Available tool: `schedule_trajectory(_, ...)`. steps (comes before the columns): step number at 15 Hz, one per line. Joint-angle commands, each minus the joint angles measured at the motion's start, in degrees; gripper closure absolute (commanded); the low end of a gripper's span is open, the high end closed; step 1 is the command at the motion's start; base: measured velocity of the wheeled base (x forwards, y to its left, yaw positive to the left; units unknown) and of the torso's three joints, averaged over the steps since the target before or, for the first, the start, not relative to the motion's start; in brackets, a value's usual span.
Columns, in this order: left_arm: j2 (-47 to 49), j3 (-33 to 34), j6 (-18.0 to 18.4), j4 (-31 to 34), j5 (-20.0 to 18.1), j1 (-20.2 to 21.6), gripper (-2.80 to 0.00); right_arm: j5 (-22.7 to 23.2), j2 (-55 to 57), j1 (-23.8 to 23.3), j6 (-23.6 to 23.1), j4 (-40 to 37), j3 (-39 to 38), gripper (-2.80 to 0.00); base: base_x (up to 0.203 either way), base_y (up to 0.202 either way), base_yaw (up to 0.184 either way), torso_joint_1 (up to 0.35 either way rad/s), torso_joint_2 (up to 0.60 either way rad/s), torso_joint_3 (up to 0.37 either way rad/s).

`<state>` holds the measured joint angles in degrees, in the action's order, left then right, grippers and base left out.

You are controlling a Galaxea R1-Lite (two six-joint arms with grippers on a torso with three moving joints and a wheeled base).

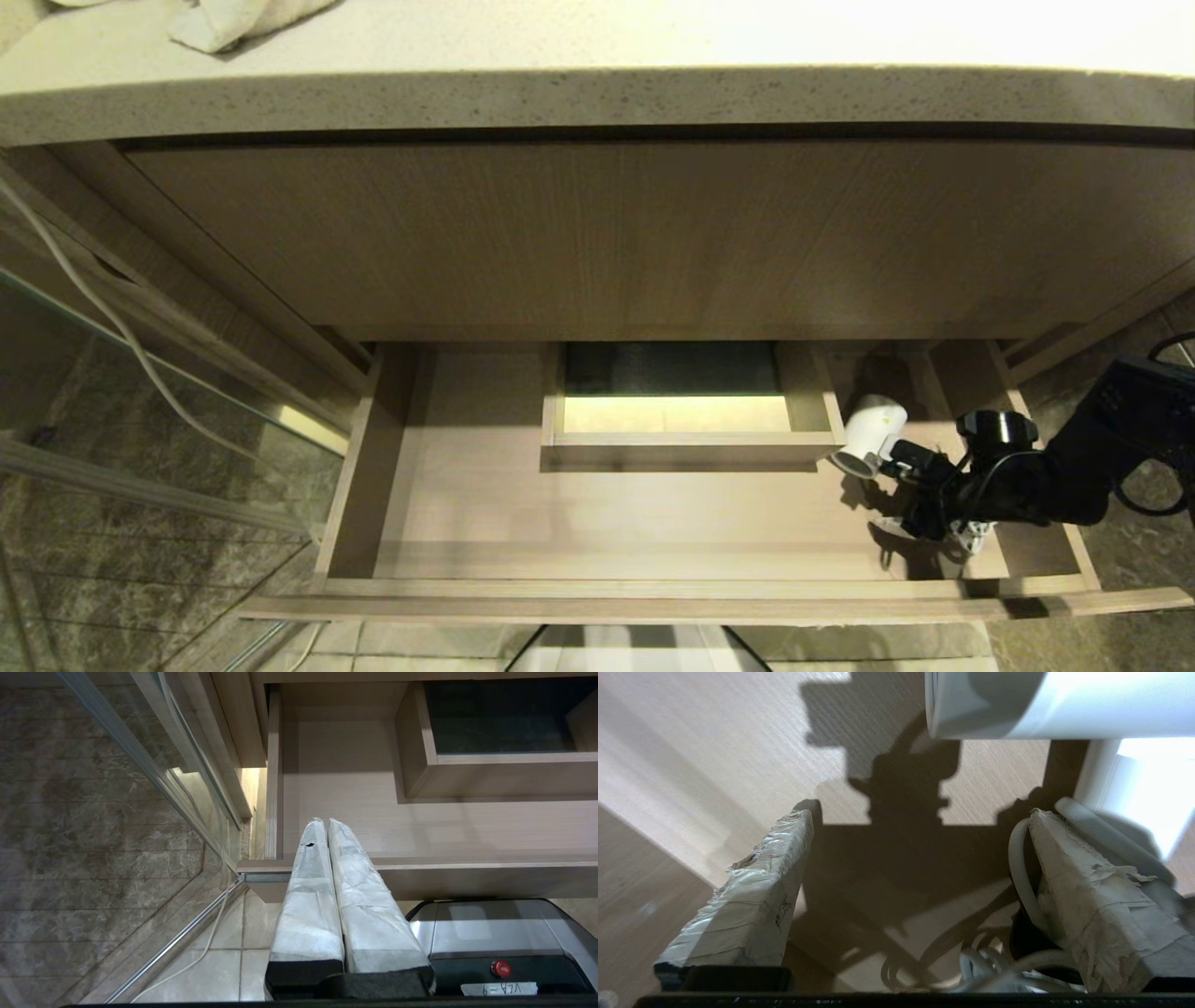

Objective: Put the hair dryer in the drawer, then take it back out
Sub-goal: Take the hairdryer out

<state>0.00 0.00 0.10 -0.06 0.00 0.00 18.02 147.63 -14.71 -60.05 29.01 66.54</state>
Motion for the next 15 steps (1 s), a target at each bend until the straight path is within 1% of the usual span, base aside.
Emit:
schedule_trajectory(1,-0.1,0.0,0.0,0.0,0.0,0.0,0.0,0.4,0.7,-0.1,0.9,0.1,0.7,0.0,0.0,0.0,0.0,0.0,0.0,0.0)
schedule_trajectory(9,0.0,0.0,0.0,0.0,0.0,0.0,0.0,0.2,-2.9,-0.1,1.2,0.0,0.8,0.0,0.0,0.0,0.0,0.0,0.0,0.0)
schedule_trajectory(11,0.0,0.0,0.0,0.0,0.0,0.0,0.0,0.1,-6.5,-0.3,1.2,-0.4,0.4,0.0,0.0,0.0,0.0,0.0,0.0,0.0)
schedule_trajectory(15,-0.1,0.0,0.0,0.0,0.0,0.0,0.0,0.0,-9.8,-0.6,1.3,-0.5,-1.7,0.0,0.0,0.0,0.0,0.0,0.0,0.0)
